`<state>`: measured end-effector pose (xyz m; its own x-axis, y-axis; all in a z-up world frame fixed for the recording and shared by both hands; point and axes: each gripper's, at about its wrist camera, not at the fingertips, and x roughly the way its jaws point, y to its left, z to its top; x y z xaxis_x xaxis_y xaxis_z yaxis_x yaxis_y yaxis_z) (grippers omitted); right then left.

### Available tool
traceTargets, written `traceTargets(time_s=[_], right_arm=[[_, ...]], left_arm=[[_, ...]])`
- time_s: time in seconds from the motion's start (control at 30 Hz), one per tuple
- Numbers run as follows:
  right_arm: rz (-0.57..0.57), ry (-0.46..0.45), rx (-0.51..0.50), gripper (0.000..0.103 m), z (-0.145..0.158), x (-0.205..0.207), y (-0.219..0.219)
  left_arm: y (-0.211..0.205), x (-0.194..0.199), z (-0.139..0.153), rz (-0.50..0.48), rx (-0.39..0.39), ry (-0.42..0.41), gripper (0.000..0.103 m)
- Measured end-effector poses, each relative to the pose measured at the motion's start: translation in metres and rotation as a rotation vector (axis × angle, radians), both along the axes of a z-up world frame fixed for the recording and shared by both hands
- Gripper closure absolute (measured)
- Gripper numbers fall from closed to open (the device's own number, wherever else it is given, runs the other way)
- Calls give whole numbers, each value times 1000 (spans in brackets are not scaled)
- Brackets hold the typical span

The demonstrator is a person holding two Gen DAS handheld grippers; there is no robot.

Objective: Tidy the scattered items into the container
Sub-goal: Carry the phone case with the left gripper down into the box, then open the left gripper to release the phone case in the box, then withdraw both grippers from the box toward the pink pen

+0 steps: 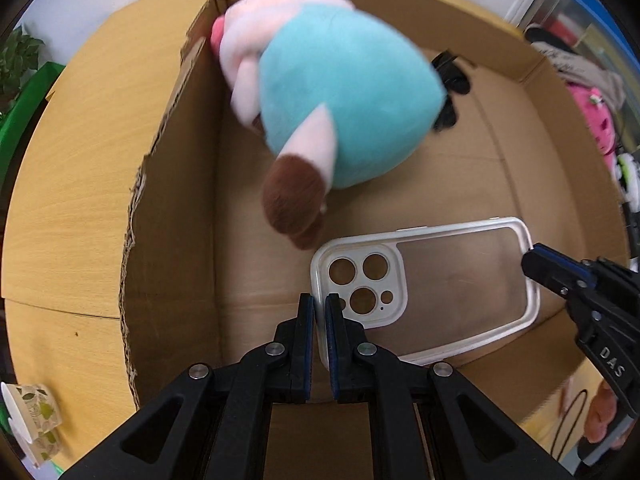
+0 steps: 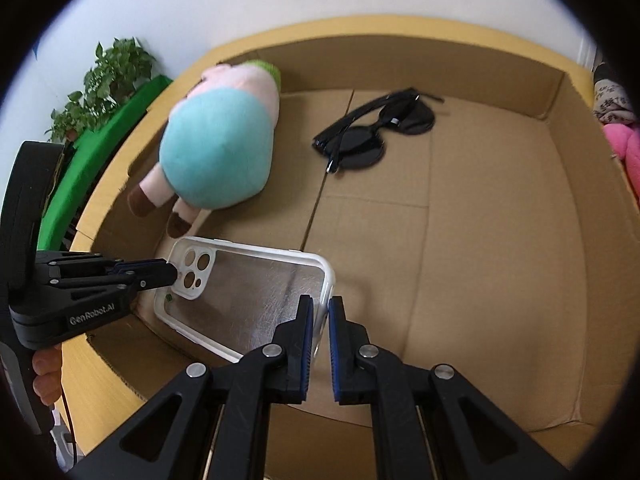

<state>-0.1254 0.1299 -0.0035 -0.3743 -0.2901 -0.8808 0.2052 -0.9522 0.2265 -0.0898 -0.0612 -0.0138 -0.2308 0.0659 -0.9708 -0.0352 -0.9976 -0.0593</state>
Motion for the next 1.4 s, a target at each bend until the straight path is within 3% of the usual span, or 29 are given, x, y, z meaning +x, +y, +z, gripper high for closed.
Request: traceTargets(time_s=[0.37,0.5,0.57,0.6,0.67,0.73,0.8,0.9,1.0,1.07,1.2,1.4], right_arm=[[11,-68,30,96,-22,-5,-13],[28,-58,-21,91,-22,-4,-10],[36,-28,-28,77,-17,1,-7],[34,-8,-23,64,-14,3,-5],[29,41,-20,54,-3,10,-1],[27,93,-18,44,11,22,6],[18,145,-35,38,26,40,17],[-14,226,-34,31,42,68,32],[-68,326,46,28,46,99,43],[-78,360,85,28,43,117,43],[-102,361,123,27,32,138,51],[-113,378,185,27,30,152,64]], left_arm=[[-7,0,-4,28,-37,-4,97],[-12,6,-3,55,-29,15,93],[-14,12,-1,57,-11,30,85],[-14,15,2,53,1,43,82],[-14,25,12,48,12,85,76],[-12,36,23,42,10,134,63],[-9,56,42,37,-14,237,32],[3,93,73,-7,-29,422,17],[15,129,92,-41,11,596,5],[25,133,100,-44,56,663,4],[51,137,90,-30,69,725,3],[62,155,81,-25,73,712,3]])
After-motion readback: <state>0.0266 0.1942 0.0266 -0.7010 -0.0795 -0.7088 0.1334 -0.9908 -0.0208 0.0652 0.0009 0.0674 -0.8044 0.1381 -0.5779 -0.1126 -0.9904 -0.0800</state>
